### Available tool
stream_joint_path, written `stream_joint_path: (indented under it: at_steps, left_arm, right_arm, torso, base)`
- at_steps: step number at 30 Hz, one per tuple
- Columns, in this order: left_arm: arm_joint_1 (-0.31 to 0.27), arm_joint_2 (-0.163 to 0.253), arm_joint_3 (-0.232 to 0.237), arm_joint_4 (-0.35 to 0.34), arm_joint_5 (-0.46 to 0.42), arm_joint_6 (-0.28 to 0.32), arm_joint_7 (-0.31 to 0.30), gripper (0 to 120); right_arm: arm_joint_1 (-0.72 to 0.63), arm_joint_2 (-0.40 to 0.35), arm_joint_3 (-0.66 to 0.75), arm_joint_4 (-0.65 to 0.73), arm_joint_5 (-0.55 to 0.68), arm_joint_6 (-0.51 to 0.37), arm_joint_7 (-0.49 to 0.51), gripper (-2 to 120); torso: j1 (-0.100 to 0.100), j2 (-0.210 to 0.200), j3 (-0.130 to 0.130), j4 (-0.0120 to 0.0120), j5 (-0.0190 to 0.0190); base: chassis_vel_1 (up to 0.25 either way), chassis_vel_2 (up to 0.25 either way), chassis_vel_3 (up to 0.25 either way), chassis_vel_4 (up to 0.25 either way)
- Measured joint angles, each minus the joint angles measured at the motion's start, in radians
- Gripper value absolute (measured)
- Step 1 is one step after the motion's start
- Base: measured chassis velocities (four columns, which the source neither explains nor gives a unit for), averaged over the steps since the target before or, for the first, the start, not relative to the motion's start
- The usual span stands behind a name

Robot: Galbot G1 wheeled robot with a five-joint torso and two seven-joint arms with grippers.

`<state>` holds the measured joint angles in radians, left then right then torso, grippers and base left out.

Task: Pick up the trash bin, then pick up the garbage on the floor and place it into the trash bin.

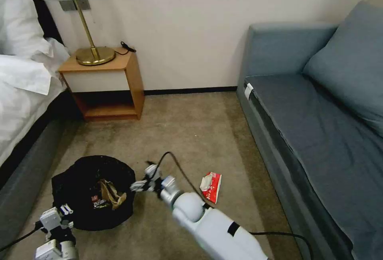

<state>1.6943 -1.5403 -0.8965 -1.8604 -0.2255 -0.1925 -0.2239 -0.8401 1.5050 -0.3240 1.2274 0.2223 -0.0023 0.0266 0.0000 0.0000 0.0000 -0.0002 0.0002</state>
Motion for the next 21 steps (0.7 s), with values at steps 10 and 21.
stream_joint_path:
  at_steps: [10,21]
  left_arm:
    - [-0.014,0.003,0.010,0.013,0.009,0.002,0.000,3]
    - [-0.017,0.005,0.013,0.029,0.011,0.003,0.000,3]
  right_arm:
    - [0.019,0.031,0.091,-0.242,-0.153,-0.139,0.378,100]
    - [0.050,0.065,0.189,-0.413,-0.160,-0.190,0.480,100]
  torso:
    - [0.000,0.000,0.000,0.0001,0.0000]
    - [0.000,0.000,0.000,0.0002,-0.0001]
  base:
    - [0.000,0.000,0.000,0.000]
    - [0.000,0.000,0.000,0.000]
